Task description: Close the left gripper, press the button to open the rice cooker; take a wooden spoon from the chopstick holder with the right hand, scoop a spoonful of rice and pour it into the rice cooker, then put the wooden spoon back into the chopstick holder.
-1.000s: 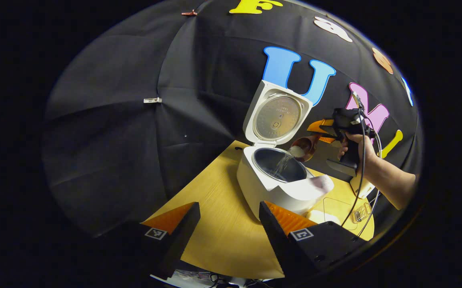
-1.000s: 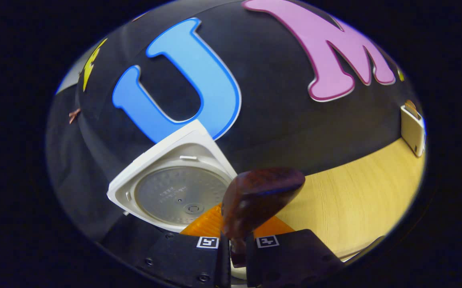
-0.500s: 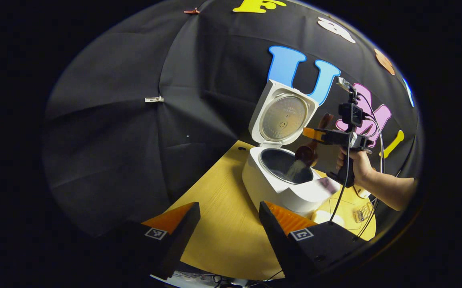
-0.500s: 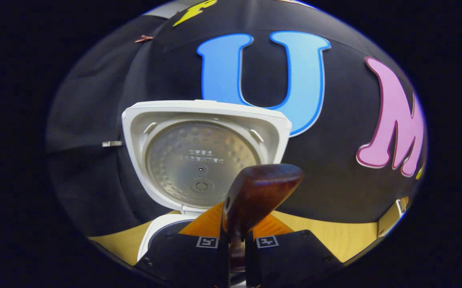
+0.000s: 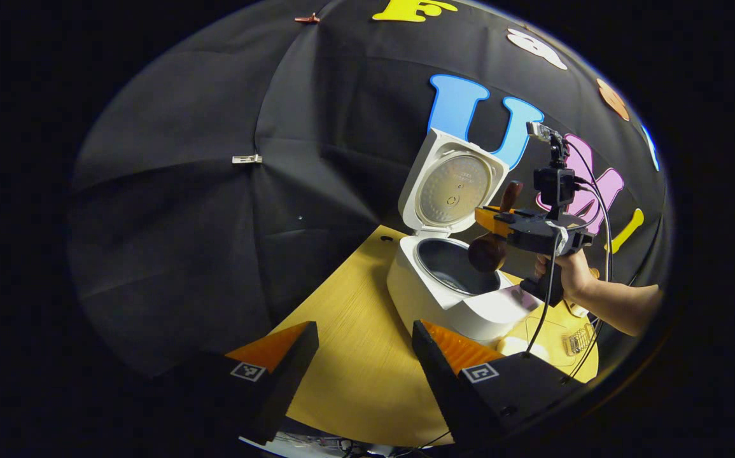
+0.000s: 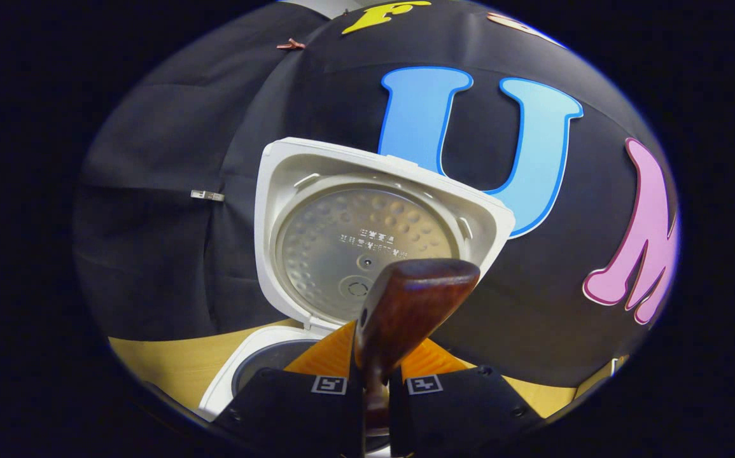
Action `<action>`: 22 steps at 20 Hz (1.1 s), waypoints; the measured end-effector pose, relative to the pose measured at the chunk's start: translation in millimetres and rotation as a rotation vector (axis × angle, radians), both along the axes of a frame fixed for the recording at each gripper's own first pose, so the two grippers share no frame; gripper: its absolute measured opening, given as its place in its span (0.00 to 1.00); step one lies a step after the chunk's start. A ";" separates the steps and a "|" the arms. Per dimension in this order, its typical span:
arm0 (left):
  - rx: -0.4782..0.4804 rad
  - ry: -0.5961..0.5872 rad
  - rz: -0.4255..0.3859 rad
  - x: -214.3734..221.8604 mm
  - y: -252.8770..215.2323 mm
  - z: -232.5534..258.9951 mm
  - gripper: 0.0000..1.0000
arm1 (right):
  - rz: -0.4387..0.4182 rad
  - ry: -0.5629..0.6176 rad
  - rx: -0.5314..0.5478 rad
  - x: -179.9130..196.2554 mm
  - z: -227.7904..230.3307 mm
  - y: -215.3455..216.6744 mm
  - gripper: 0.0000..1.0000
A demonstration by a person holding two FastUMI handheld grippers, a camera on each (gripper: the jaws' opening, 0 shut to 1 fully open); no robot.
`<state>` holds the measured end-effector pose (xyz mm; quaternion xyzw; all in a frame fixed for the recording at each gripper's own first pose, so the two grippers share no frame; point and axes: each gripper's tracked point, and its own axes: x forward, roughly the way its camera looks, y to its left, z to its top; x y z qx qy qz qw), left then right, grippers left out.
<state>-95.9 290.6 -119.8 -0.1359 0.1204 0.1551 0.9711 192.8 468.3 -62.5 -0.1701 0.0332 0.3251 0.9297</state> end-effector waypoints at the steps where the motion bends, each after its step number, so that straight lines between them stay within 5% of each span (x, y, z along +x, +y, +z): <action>1: -0.003 -0.002 0.002 -0.4 -0.3 0.5 0.96 | -0.004 0.041 0.043 -1.9 2.2 -0.4 0.19; 10: -0.026 -0.044 0.013 2.5 -10.0 3.8 0.96 | -0.089 0.252 0.411 -5.3 67.8 -34.8 0.19; 18: 0.058 -0.070 -0.050 25.5 -55.3 27.4 0.96 | -0.112 0.313 0.505 -18.1 98.4 -90.3 0.19; 22: 0.094 -0.074 -0.105 42.6 -98.5 39.7 0.96 | -0.156 0.282 0.487 -18.5 110.9 -156.7 0.19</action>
